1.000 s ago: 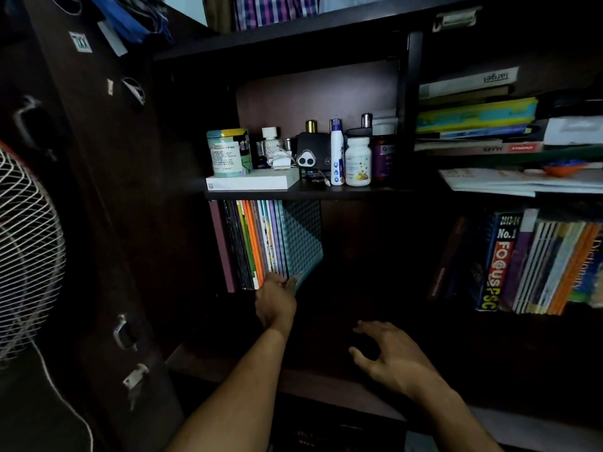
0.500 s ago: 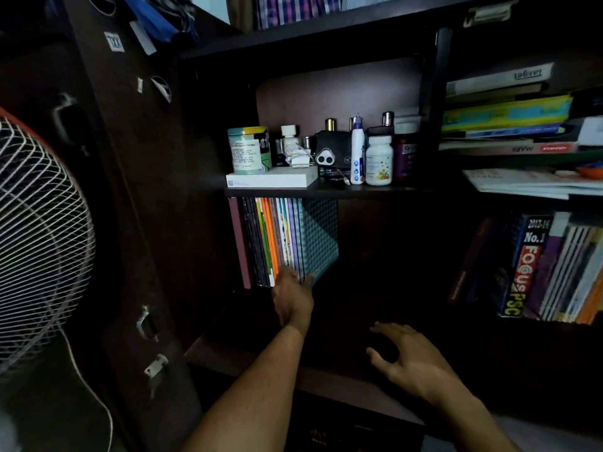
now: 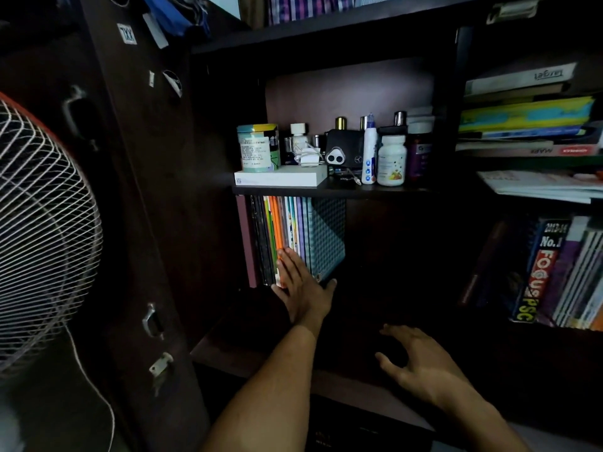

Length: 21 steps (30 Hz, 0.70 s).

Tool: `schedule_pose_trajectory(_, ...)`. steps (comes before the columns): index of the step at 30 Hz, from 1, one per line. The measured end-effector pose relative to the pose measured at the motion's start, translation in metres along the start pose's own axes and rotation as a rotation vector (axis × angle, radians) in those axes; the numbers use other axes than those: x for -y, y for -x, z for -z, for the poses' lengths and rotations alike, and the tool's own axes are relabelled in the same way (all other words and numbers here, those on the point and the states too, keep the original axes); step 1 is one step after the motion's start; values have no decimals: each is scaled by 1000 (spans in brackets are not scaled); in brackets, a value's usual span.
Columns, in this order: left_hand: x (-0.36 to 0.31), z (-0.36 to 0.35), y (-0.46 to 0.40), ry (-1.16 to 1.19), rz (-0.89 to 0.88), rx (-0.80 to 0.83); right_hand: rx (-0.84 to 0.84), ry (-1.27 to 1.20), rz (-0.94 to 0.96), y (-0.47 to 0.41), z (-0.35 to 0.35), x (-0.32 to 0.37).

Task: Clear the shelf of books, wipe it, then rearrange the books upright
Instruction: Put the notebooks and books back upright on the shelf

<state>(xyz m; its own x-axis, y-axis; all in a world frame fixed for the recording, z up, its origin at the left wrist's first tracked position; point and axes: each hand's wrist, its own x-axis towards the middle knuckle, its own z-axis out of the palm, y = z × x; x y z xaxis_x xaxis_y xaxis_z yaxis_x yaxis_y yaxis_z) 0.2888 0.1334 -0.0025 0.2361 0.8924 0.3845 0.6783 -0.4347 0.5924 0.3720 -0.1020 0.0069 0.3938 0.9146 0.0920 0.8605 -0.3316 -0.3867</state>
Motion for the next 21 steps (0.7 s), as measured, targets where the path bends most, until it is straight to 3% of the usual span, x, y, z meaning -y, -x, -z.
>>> schedule_pose_trajectory(5, 4, 12, 8, 161, -70, 21, -19, -18, -3, 4, 0, 1)
schedule_pose_trajectory(9, 4, 22, 26, 231, -201, -114, -79, -29, 7, 12, 0, 3)
schedule_pose_trajectory(12, -3, 31, 36, 265, -263, -62, -107, -21, 23, 15, 2, 6)
schedule_pose_trajectory(16, -16, 39, 79, 426, -155, 319, -213, -223, -44, 35, 6, 7)
schedule_pose_trajectory(19, -40, 43, 139, 476, -274, 662, -349, -385, -165, 71, 14, 2)
schedule_pose_trajectory(21, -64, 47, 180, 447, -411, 804, -398, -423, -229, 114, 20, -5)
